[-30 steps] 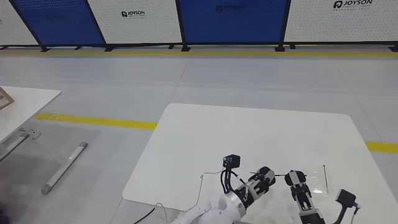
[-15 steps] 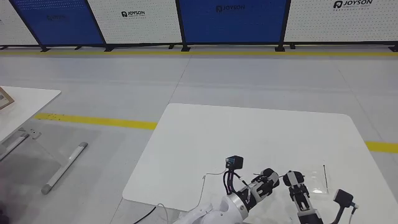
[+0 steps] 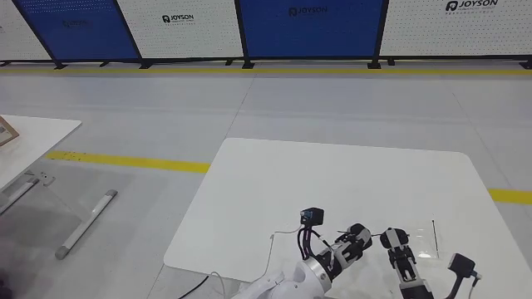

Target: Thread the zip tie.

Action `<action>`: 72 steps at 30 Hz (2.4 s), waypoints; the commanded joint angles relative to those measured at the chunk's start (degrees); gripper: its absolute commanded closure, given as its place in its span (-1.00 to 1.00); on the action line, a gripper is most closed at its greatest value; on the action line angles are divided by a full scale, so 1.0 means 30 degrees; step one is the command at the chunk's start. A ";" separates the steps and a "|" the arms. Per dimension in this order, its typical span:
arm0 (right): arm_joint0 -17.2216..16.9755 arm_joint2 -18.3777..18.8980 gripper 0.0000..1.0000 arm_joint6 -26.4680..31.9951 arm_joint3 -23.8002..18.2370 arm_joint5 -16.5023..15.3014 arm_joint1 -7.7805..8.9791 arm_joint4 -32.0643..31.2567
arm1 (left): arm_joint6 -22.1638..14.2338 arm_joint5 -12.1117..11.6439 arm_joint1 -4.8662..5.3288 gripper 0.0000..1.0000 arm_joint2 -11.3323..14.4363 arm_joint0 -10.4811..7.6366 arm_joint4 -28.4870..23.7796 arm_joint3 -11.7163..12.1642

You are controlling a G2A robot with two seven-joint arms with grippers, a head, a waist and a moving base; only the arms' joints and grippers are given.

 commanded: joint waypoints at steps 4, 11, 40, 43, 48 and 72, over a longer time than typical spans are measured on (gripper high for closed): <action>0.0018 -0.0018 1.00 -0.0082 0.0025 0.0000 0.0062 -0.0020 | -0.0057 -0.0053 0.0009 -0.40 -0.0127 0.0048 -0.0074 -0.0033; 0.0044 -0.0036 1.00 -0.0280 0.0052 0.0000 0.0121 -0.0087 | -0.0097 -0.0112 0.0059 -0.38 -0.0329 0.0208 0.0038 -0.0186; 0.0061 0.0010 1.00 -0.0738 0.0222 0.0000 0.0218 -0.0172 | 0.0161 -0.0317 0.0163 0.58 -0.0649 0.0794 0.0673 -0.0844; 0.0104 -0.0028 1.00 -0.0843 0.0301 0.0000 0.0206 -0.0263 | 0.0124 -0.0336 0.0170 0.54 -0.0605 0.0826 0.0826 -0.0894; 0.0252 -0.0119 1.00 -0.0971 0.0502 0.0000 0.0174 -0.0339 | 0.0084 -0.0292 0.0171 0.68 -0.0567 0.0820 0.1023 -0.0890; 0.0368 -0.0253 1.00 -0.1007 0.0484 0.0000 0.0131 -0.0383 | -0.0064 -0.0351 0.0064 1.00 -0.0338 0.0621 0.0930 -0.0585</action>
